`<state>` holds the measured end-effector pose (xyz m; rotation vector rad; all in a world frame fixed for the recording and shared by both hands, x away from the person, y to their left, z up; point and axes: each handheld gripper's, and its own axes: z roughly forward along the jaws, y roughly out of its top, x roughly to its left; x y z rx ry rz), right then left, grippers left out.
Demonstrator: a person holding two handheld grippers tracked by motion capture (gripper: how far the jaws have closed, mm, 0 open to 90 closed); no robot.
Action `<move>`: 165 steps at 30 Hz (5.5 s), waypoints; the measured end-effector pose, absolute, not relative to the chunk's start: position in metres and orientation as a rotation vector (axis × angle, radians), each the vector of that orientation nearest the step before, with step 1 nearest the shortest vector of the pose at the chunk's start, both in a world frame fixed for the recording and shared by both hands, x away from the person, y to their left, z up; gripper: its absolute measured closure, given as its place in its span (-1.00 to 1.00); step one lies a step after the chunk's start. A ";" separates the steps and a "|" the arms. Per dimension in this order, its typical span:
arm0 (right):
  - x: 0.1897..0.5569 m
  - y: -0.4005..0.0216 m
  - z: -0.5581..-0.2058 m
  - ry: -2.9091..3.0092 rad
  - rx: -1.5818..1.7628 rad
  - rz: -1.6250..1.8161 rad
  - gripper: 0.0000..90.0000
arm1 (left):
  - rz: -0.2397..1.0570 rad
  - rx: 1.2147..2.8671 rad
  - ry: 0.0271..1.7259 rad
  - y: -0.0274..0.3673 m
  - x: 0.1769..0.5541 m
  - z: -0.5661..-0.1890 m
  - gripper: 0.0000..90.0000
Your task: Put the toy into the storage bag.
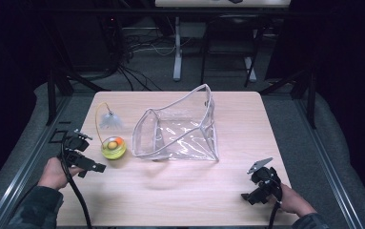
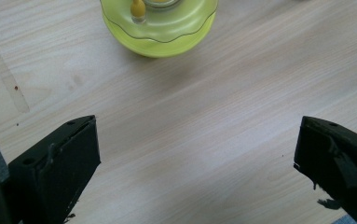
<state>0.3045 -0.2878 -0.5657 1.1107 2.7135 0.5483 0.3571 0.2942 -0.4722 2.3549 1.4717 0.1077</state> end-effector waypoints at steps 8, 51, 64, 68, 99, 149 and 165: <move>0.304 -0.288 -0.566 2.714 1.114 0.556 -1.00 | 0.092 2.352 1.464 0.295 0.367 -0.462 -0.99; 0.304 -0.288 -0.566 2.711 1.112 0.569 -1.00 | 0.153 2.521 1.402 0.280 0.467 -0.380 0.16; 0.304 -0.288 -0.567 2.707 1.114 0.571 -1.00 | 0.154 2.546 1.409 0.275 0.471 -0.380 0.78; 0.304 -0.288 -0.566 2.707 1.116 0.571 -1.00 | 0.169 2.535 1.433 0.276 0.471 -0.382 0.94; 0.304 -0.288 -0.566 2.708 1.117 0.569 -1.00 | 0.262 2.580 1.353 0.274 0.457 -0.338 0.96; 0.304 -0.288 -0.567 2.703 1.127 0.574 -1.00 | 0.388 2.626 1.294 0.264 0.449 -0.249 0.96; 0.304 -0.288 -0.567 2.703 1.122 0.580 -1.00 | 0.372 2.654 1.280 0.259 0.451 -0.237 0.96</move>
